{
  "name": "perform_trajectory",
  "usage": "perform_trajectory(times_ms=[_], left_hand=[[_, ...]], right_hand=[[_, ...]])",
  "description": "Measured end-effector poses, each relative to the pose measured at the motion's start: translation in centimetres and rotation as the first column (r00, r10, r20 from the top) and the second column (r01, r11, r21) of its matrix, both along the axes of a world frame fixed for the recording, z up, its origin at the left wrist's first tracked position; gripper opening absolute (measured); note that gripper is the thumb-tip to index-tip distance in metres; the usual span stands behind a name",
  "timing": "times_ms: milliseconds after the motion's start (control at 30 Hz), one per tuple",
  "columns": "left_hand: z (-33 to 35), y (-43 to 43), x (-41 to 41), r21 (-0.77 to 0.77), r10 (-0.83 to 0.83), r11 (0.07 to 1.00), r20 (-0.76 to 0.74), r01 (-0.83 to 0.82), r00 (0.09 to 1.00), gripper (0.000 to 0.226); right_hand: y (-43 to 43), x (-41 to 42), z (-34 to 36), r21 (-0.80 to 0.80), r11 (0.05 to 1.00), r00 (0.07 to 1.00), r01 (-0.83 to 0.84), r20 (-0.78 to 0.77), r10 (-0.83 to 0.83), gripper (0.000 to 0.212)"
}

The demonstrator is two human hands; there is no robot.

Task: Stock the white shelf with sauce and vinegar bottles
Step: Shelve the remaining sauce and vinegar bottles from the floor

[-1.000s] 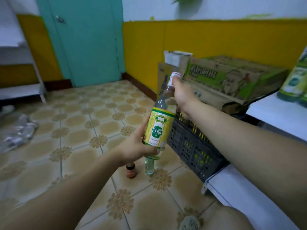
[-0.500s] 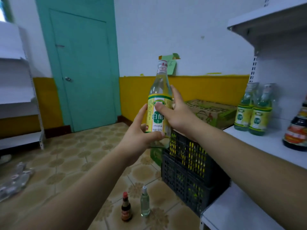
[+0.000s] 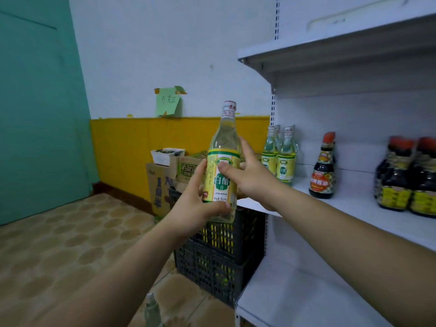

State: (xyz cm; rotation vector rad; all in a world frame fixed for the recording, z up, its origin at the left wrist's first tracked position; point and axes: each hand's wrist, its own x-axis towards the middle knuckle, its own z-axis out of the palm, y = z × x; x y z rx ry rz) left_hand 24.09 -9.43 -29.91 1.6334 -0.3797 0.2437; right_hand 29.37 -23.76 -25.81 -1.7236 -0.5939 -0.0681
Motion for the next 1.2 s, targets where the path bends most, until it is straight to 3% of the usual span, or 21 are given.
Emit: perform_trajectory(times_ms=[333, 467, 567, 700, 833, 933, 1067, 1200], left_hand=[[-1.6, -6.3, 9.2, 0.115, -0.265, 0.959, 0.027, 0.261, 0.964, 0.103], [-3.0, -7.6, 13.9, 0.199, -0.277, 0.942, 0.002, 0.271, 0.961, 0.099], [-3.8, -7.5, 17.4, 0.333, -0.232, 0.911, -0.071, 0.242, 0.970, 0.082], [-5.5, -6.8, 22.6, 0.610, -0.068, 0.778, -0.157, 0.151, 0.985, 0.078], [-7.4, -6.1, 26.7, 0.859, 0.041, 0.511, -0.067, 0.036, 0.997, 0.083], [-8.8, -6.5, 29.0, 0.931, 0.049, 0.366, -0.006, -0.013, 0.999, 0.082], [-10.3, -7.0, 30.8, 0.945, 0.041, 0.323, 0.032, -0.044, 0.999, 0.078], [-11.2, -7.3, 31.6, 0.939, 0.045, 0.337, 0.055, -0.067, 0.997, 0.077]], right_hand=[[-7.5, 4.6, -1.1, 0.026, 0.960, 0.959, 0.278, -0.056, -0.277, 0.093], [-9.3, 7.9, -2.3, 0.017, 0.918, 0.918, 0.396, -0.037, -0.395, 0.099], [-10.2, 10.2, -3.2, -0.004, 0.878, 0.878, 0.478, -0.010, -0.478, 0.098], [-11.0, 13.1, -4.1, 0.007, 0.845, 0.845, 0.534, 0.016, -0.534, 0.085], [-11.0, 16.2, -5.2, 0.029, 0.831, 0.832, 0.555, 0.001, -0.555, 0.083], [-10.6, 18.6, -6.5, 0.015, 0.824, 0.824, 0.566, 0.007, -0.566, 0.079], [-10.3, 21.4, -7.8, -0.005, 0.818, 0.818, 0.575, 0.026, -0.574, 0.080], [-10.1, 23.7, -8.2, -0.032, 0.819, 0.820, 0.573, 0.022, -0.572, 0.086]])
